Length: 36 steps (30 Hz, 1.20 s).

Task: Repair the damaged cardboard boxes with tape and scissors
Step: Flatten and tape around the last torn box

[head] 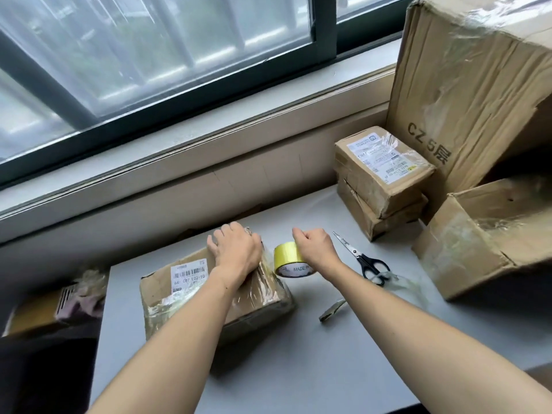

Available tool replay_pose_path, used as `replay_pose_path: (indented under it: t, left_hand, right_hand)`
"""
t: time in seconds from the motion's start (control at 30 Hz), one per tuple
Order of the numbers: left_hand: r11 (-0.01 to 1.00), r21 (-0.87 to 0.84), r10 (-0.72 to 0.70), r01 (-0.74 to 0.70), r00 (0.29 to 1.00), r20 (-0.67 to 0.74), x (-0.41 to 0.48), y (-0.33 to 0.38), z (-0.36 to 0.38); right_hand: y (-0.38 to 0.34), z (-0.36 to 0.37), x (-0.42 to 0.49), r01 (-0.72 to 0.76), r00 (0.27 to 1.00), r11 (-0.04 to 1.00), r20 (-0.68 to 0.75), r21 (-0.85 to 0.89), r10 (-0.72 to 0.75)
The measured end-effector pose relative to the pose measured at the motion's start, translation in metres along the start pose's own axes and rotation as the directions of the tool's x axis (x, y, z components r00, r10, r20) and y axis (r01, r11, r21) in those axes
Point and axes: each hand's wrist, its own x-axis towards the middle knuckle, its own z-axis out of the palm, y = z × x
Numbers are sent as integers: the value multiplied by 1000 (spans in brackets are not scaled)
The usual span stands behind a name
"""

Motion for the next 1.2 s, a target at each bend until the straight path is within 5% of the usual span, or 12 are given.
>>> replay_pose_path:
  t: [0.3, 0.43, 0.6, 0.83, 1.2]
  left_hand:
    - [945, -312, 91, -102, 995, -49, -4, -38, -65]
    - [718, -681, 135, -145, 988, -68, -15, -75, -89]
    - [490, -866, 110, -99, 993, -52, -30, -107, -103]
    - [514, -858, -4, 11, 1000, 11, -33, -138, -98]
    - [622, -783, -116, 35, 992, -48, -33, -169, -73]
  right_hand:
    - [-72, -22, -13, 71, 984, 929, 126, 364, -124]
    - [-118, -28, -28, 132, 923, 876, 264, 464, -279]
    - [-171, -11, -56, 288, 831, 855, 331, 431, -447]
    - [-175, 34, -84, 431, 751, 853, 407, 295, -520]
    - [-175, 84, -107, 335, 852, 912, 337, 236, -400]
